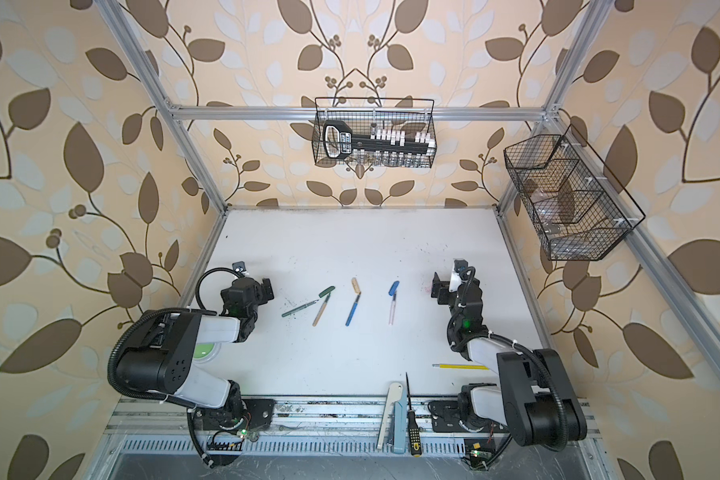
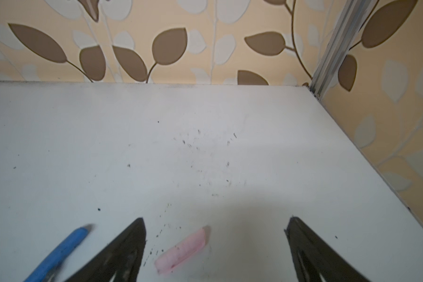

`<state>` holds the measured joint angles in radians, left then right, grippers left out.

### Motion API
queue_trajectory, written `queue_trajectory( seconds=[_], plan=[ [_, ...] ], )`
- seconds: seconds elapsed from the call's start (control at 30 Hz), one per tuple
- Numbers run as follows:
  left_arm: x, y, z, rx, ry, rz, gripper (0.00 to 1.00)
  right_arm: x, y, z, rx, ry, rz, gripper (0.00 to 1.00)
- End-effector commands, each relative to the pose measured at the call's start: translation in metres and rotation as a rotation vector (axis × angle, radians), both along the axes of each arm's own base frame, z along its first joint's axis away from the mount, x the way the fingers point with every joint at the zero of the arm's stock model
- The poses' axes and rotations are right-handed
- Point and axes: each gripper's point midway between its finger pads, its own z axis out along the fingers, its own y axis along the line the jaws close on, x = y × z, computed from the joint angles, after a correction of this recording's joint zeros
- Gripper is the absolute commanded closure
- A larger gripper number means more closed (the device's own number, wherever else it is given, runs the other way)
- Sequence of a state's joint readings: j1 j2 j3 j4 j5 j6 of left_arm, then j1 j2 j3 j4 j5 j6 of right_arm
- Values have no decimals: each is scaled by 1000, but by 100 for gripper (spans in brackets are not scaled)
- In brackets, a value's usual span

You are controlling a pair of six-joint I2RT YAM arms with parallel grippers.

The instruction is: Insert the pens into the pen caps

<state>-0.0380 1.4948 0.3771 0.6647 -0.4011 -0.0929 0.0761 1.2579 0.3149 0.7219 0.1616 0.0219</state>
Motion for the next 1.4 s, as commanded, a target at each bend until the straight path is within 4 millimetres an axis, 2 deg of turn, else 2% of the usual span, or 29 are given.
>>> queue_trajectory(
  seconds=[0.0, 0.13, 0.27, 0.4, 0.6, 0.7, 0.83, 0.97, 1.23, 1.37],
  plan=[
    [17, 8, 45, 13, -44, 46, 1, 4, 9, 0, 12, 135, -11, 14],
    [15, 8, 70, -5, -60, 61, 1, 6, 39, 16, 28, 261, 20, 16],
    [11, -13, 103, -133, -103, -22, 1, 0, 71, 25, 62, 399, 85, 17],
    [-2, -34, 125, -245, -81, -92, 1, -15, 97, 22, 68, 510, 166, 19],
    [-18, -74, 145, -395, -127, -246, 1, -37, 115, 7, 60, 666, 179, 24],
    [-24, -98, 146, -395, -141, -338, 1, -47, 122, -2, 48, 716, 173, 26],
    [-32, -131, 124, -316, -91, -452, 1, -54, 134, -17, 65, 762, 181, 30],
    [-29, -145, 116, -373, -72, -496, 1, -54, 147, -36, 78, 812, 194, 32],
    [-33, -153, 118, -395, -87, -550, 1, -49, 164, -64, 80, 876, 207, 37],
    [-36, -150, 120, -387, -118, -545, 1, -46, 168, -77, 83, 896, 205, 39]
  ],
)
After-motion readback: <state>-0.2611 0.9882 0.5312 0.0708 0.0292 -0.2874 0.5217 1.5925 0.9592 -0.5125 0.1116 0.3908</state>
